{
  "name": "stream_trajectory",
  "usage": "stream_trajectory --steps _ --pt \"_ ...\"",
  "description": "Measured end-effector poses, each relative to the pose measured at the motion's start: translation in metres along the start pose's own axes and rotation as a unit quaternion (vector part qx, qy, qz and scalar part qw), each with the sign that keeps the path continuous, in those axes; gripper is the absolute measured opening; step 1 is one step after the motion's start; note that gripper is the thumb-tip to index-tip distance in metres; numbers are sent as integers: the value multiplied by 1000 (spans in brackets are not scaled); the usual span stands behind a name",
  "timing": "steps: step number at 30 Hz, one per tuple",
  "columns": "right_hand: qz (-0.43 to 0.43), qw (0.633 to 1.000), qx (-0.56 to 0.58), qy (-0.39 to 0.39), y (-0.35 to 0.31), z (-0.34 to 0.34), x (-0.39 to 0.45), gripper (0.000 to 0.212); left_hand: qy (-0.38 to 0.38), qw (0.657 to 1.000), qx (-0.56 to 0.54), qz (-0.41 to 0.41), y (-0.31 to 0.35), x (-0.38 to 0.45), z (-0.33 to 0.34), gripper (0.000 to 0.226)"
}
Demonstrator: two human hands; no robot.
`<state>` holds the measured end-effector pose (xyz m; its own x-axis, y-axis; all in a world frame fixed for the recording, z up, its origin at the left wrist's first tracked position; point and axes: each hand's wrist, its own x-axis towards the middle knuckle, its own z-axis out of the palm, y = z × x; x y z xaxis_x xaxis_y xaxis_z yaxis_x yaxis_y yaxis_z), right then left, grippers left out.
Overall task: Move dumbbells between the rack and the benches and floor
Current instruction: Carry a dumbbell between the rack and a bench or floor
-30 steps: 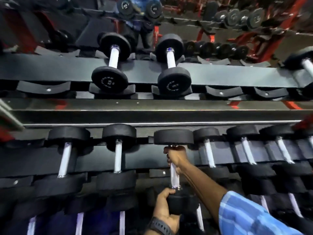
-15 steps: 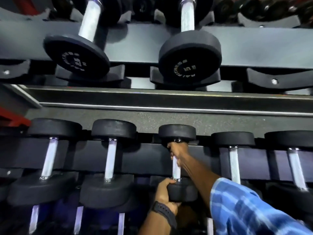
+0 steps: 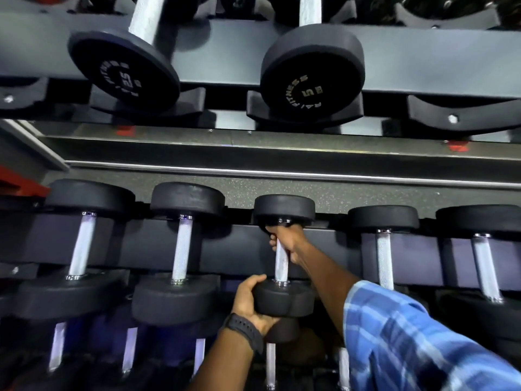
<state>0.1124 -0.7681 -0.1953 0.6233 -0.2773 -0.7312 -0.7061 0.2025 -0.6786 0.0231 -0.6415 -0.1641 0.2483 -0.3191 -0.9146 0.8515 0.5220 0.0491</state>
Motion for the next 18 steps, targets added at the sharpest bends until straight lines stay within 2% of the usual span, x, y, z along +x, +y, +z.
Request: stream_trajectory --steps 2,5,9,11,13,14,16,18 --pt "-26 998 -48 -8 -3 -8 -9 11 12 1000 4 26 1 -9 0 29" --pt "-56 991 -122 24 -10 -22 -30 23 27 995 62 80 2 -44 10 24" --pt "-98 983 -154 23 -34 -38 -73 29 18 968 158 195 23 -98 27 19" --pt "-140 979 -140 42 -50 -46 -98 32 17 930 228 288 40 -120 37 24" --pt "-178 977 -104 60 -70 -49 -155 30 18 885 297 358 48 -153 45 43" --pt "-200 974 -85 68 -79 -48 -192 29 -1 871 308 383 48 -178 46 42" --pt "-244 965 -48 86 -93 -47 -259 22 -41 838 341 423 41 -229 45 22" --pt "-297 950 3 95 -95 -44 -331 20 -84 805 369 457 28 -283 35 25"
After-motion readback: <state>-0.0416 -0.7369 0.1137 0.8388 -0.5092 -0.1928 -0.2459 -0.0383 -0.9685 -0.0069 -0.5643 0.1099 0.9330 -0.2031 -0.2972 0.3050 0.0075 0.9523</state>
